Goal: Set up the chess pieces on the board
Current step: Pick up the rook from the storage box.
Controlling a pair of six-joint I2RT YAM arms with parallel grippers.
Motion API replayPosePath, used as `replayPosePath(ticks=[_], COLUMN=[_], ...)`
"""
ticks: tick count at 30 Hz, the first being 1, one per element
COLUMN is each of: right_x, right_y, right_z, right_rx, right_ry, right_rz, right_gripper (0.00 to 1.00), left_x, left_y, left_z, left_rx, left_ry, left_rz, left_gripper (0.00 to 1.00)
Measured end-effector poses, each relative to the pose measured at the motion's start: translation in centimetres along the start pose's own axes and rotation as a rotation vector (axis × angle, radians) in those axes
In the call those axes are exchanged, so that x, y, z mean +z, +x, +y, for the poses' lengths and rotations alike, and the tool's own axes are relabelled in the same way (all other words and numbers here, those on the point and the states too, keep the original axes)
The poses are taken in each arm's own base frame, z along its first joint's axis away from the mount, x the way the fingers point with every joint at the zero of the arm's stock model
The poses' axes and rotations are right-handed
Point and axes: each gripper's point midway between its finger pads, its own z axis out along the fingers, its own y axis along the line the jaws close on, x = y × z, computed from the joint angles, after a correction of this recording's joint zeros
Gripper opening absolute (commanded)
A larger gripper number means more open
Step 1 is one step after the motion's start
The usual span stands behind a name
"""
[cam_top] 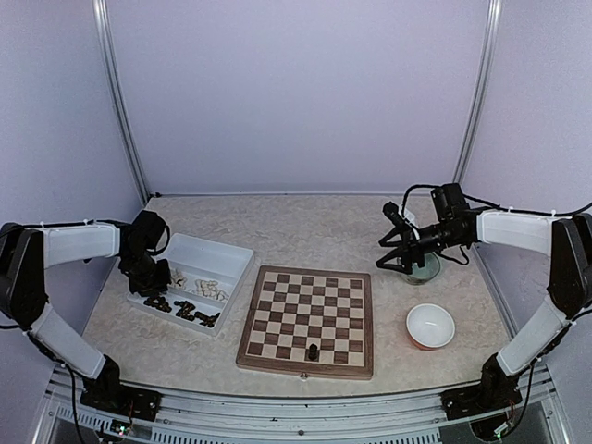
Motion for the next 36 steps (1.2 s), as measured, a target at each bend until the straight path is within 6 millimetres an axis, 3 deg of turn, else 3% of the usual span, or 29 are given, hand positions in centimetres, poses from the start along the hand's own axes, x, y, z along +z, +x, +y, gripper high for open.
replayPosePath(ticks=[15,36], right_x=[0.2,0.2], right_y=[0.4,0.5], right_z=[0.0,0.2], right_rx=[0.004,0.004], right_ry=[-0.008,-0.014], right_rz=[0.009,0.013], right_gripper=[0.83,0.83], left_x=[-0.7,-0.2], left_y=[1.5,1.7], left_z=[-1.2,-1.2], left_rx=[0.067,0.082], left_ry=[-0.026,-0.055], left_rz=[0.004,0.021], left_gripper=[0.34,0.23])
